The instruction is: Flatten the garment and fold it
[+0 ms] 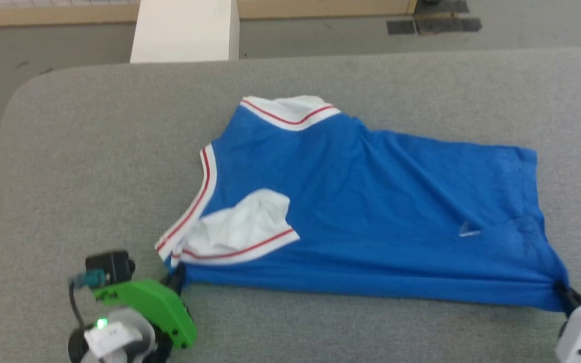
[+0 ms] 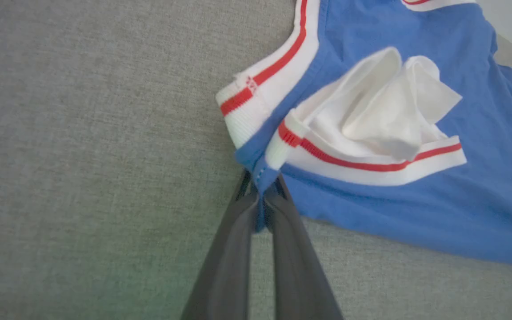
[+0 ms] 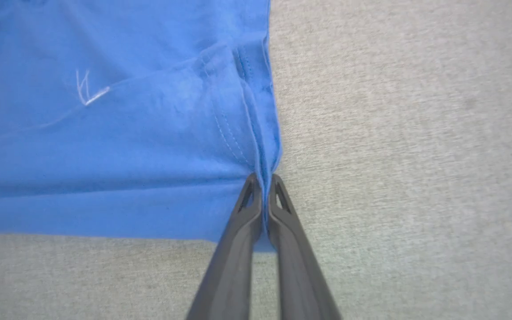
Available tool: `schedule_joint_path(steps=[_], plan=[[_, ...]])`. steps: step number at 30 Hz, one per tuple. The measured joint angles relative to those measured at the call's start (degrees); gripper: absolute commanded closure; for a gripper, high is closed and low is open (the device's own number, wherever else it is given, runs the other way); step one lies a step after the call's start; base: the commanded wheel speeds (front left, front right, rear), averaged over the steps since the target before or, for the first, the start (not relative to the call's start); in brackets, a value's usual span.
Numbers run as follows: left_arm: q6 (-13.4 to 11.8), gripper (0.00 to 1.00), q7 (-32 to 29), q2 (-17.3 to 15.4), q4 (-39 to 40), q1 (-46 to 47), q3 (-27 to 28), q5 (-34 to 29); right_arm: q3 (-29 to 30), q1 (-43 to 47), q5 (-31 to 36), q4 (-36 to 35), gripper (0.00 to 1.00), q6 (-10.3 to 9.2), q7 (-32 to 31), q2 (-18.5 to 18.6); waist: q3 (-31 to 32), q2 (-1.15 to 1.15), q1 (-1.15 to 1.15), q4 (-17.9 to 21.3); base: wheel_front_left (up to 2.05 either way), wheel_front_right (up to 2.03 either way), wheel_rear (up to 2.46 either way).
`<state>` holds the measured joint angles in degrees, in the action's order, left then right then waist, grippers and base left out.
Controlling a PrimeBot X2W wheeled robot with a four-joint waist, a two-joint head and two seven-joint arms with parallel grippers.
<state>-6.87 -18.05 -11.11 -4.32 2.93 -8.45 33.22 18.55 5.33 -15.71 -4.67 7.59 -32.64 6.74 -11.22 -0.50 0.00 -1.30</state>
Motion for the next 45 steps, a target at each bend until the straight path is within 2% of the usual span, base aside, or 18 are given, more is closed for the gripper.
schedule_joint_path(steps=[6, 13, 19, 28, 29, 30, 31, 32, 33, 38, 40, 42, 43, 45], plan=[[-1.8, 1.0, -1.0, 0.4, 6.1, -8.3, 0.7, 1.7, 2.9, 0.7, 0.0, -1.9, 1.0, 0.04, -2.6, 1.3, 2.6, 0.0, 0.0, 0.1, 0.0, 0.0, 0.0], [-3.3, 1.0, -2.6, 2.0, 11.1, -17.6, -0.2, 4.0, 4.7, 5.6, 0.0, -2.0, 1.0, 0.03, -4.9, 0.5, 4.3, 0.0, 0.0, -0.5, 0.0, 0.0, 0.0], [-3.2, 1.0, -2.5, 3.8, 8.8, -19.9, -1.6, 5.1, 4.2, 7.8, 0.5, 0.1, 1.0, 0.01, -5.1, -0.4, 4.8, 0.0, 0.0, -1.4, 0.0, 0.0, 0.0], [-1.5, 1.0, 0.7, 4.4, 1.1, -15.5, -1.5, 5.2, 2.3, 7.5, 0.7, 4.6, 1.0, 0.0, -2.3, -0.6, 5.5, 0.0, 0.0, -1.9, 0.0, 0.0, 0.0], [-1.2, 0.91, 1.6, 4.5, -0.2, -14.6, -1.3, 5.2, 1.8, 7.1, 0.8, 5.6, 1.0, -0.01, -1.6, -0.6, 5.7, 0.0, 0.0, -1.6, 0.0, 0.0, 0.0], [-1.2, 0.67, 2.0, 4.6, -0.6, -14.3, -1.2, 5.2, 1.6, 6.9, 0.9, 5.8, 0.87, -0.01, -1.4, -0.6, 5.7, 0.0, 0.0, -1.5, 0.0, 0.0, 0.0], [-1.2, 0.33, 2.1, 4.7, -0.8, -14.2, -1.0, 5.3, 1.4, 6.8, 1.0, 5.8, 0.55, -0.01, -1.2, -0.4, 5.7, 0.0, 0.0, -1.4, 0.0, 0.0, 0.0], [-1.2, 0.0, 2.6, 4.8, -0.7, -14.2, -0.7, 5.4, 1.2, 6.6, 1.1, 5.9, 0.31, -0.01, -1.1, -0.3, 5.6, 0.0, 0.0, -1.4, 0.0, 0.0, 0.0], [-1.2, 0.0, 3.2, 5.0, -0.7, -14.2, -0.4, 5.7, 1.0, 6.5, 1.0, 5.9, 0.0, -0.01, -1.1, -0.2, 5.6, 0.0, 0.0, -1.3, 0.0, 0.0, 0.0], [-1.2, 0.0, 4.8, 5.2, 1.6, -14.7, 1.3, 7.6, 0.6, 6.5, -1.3, 4.4, 0.0, -0.01, -2.1, 0.1, 5.6, 0.0, 0.0, -0.8, 0.0, 0.0, 0.0], [-2.1, 0.0, 6.8, 4.8, 5.7, -16.4, 3.5, 7.6, 1.6, 6.5, -3.1, 0.1, 0.0, -0.01, -2.4, 0.2, 5.5, 0.0, 0.0, -0.5, 0.0, 0.0, 0.0], [-2.6, 0.0, 8.7, 3.8, 8.9, -17.0, 4.4, 6.5, 2.8, 5.9, -2.8, -3.2, 0.0, -0.02, 0.3, 0.2, 5.3, 0.0, 0.0, -0.3, 0.0, 0.0, 0.0], [-2.8, 0.0, 12.7, 2.4, 13.3, -16.6, 4.9, 2.9, 2.6, 4.0, -1.2, -6.5, 0.0, -0.02, 5.6, 0.2, 4.8, 0.0, 0.0, -0.2, 0.0, 0.0, 0.0], [-2.6, 0.0, 16.5, 1.8, 15.4, -15.4, 4.8, 0.0, 1.3, 2.9, -0.3, -7.9, 0.0, -0.02, 9.0, 0.2, 4.4, 0.0, 0.0, -0.1, 0.0, 0.0, 0.0]])
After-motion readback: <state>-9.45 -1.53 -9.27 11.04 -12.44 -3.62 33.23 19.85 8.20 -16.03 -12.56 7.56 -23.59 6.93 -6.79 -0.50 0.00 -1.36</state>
